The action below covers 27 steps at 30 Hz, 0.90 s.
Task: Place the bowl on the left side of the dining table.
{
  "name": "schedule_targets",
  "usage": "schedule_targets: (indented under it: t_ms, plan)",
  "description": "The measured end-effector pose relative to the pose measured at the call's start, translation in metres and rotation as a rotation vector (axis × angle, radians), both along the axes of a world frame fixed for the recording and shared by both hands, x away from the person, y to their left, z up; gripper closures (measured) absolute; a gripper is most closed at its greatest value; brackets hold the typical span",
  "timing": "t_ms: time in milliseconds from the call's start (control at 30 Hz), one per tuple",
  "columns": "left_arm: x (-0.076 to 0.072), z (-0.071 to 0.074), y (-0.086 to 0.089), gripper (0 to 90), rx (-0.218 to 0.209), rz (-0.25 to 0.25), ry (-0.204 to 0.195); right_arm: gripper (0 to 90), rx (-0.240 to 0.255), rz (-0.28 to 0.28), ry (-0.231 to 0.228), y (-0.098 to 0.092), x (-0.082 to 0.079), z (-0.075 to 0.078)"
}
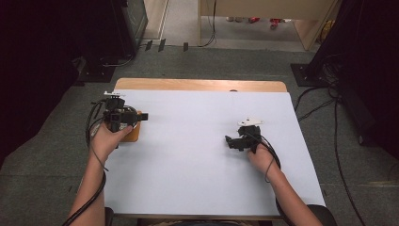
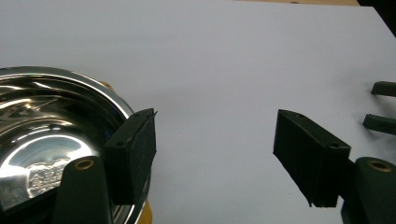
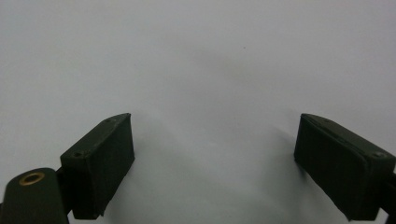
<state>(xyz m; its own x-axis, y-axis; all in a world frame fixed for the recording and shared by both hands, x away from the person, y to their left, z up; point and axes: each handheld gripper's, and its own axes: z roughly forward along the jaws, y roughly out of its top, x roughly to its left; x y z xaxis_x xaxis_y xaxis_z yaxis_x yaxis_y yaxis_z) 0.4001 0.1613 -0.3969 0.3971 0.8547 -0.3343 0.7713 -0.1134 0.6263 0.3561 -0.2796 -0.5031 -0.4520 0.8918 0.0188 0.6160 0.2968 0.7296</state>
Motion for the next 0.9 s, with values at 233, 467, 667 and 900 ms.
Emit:
schedule_targets:
  t_ms: [233, 467, 667, 900]
  plan:
    - [-0.003, -0.009, -0.016, 28.9, -0.005, -0.044, -0.004, 11.7, 0.0, 0.0, 0.0, 0.0, 0.0, 0.0]
    - [-0.003, -0.023, -0.032, 27.5, 0.009, -0.123, 0.028, 11.7, -0.001, 0.0, 0.0, 0.0, 0.0, 0.0]
    - [-0.005, -0.035, -0.046, 26.0, 0.013, -0.147, -0.001, 11.7, -0.001, -0.001, 0.0, 0.0, 0.0, 0.0]
    - [-0.009, -0.05, -0.068, 24.9, 0.037, -0.197, -0.028, 11.7, 0.0, -0.002, 0.002, 0.0, 0.0, 0.0]
